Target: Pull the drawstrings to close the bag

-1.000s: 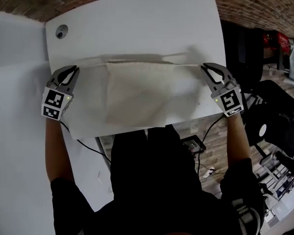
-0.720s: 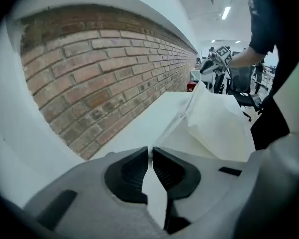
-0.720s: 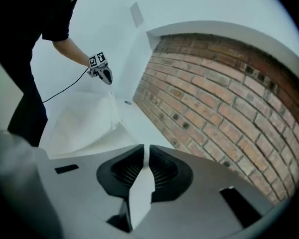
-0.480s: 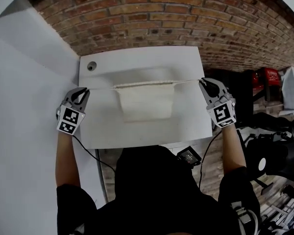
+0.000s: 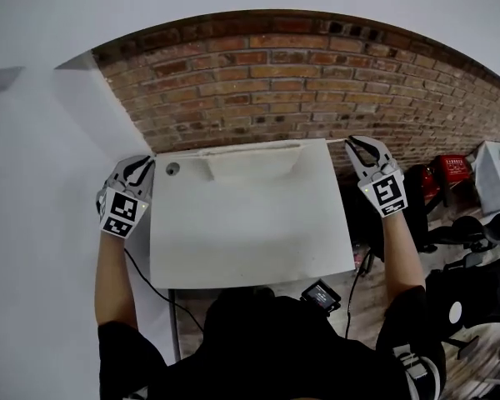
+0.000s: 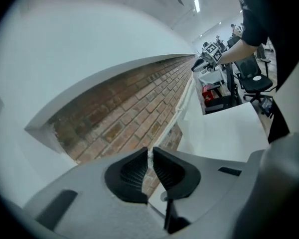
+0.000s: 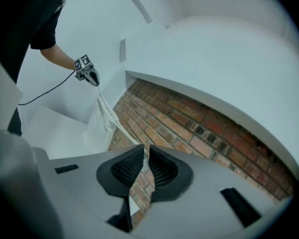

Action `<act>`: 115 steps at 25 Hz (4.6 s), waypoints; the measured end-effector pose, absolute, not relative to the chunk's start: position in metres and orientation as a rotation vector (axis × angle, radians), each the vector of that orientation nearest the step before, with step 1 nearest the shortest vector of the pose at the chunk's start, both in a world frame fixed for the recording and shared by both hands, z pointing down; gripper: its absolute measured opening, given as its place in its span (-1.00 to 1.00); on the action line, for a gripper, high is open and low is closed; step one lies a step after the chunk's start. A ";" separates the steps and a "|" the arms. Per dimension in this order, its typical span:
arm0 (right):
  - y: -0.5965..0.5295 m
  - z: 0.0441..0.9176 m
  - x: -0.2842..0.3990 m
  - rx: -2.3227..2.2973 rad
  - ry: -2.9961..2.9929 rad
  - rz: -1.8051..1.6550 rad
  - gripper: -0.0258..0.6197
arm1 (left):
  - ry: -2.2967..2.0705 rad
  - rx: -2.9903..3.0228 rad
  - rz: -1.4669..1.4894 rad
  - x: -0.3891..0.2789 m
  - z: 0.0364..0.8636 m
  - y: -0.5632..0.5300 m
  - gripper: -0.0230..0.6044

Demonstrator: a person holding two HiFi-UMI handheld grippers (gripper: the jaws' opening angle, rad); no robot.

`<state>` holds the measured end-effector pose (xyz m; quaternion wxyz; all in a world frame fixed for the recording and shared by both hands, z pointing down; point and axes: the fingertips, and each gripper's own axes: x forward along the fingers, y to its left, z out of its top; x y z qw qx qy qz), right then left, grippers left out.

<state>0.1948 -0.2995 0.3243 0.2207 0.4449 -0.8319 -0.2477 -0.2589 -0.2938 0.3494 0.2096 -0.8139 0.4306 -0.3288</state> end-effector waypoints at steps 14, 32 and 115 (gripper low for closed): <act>-0.279 0.140 0.212 1.352 -2.262 -1.084 -0.80 | 1.242 -1.947 -0.719 -0.253 0.167 -0.276 -0.78; -0.248 0.036 0.214 1.445 -2.291 -1.275 -0.80 | 1.251 -1.717 -0.547 -0.258 0.047 -0.241 -0.79; -0.219 0.007 0.311 1.708 -2.344 -1.309 -0.84 | 1.446 -1.675 -0.270 -0.341 0.007 -0.202 -0.80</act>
